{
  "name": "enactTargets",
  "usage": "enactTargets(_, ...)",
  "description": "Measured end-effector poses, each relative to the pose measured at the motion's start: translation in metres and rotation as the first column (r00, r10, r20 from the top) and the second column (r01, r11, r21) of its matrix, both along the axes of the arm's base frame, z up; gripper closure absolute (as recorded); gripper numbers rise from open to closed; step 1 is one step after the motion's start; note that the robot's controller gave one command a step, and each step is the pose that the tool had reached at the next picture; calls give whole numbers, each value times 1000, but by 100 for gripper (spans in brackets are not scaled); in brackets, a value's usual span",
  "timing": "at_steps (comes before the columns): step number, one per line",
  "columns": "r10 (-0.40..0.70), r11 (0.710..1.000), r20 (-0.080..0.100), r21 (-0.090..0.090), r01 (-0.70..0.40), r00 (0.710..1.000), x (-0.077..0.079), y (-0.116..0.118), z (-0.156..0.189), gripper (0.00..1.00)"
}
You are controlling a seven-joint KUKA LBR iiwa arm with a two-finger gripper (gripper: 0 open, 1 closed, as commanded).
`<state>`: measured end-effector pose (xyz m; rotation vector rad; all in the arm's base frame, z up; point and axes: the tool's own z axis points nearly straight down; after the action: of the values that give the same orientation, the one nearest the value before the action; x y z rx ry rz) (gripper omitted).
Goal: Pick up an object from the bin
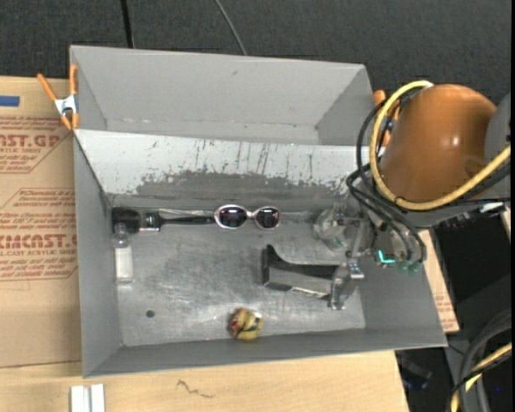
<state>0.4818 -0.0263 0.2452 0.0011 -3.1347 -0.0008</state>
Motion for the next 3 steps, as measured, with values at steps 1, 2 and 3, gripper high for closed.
enactTargets(1, 0, 1000, 8, -1, 0, 1000, 1, 0, 4, 0)
enactTargets(2, -73, 997, 14, 0, 73, 997, 7, 2, -38, 0)
enactTargets(3, -124, 992, 10, 1, 124, 992, 12, 3, -102, 0)
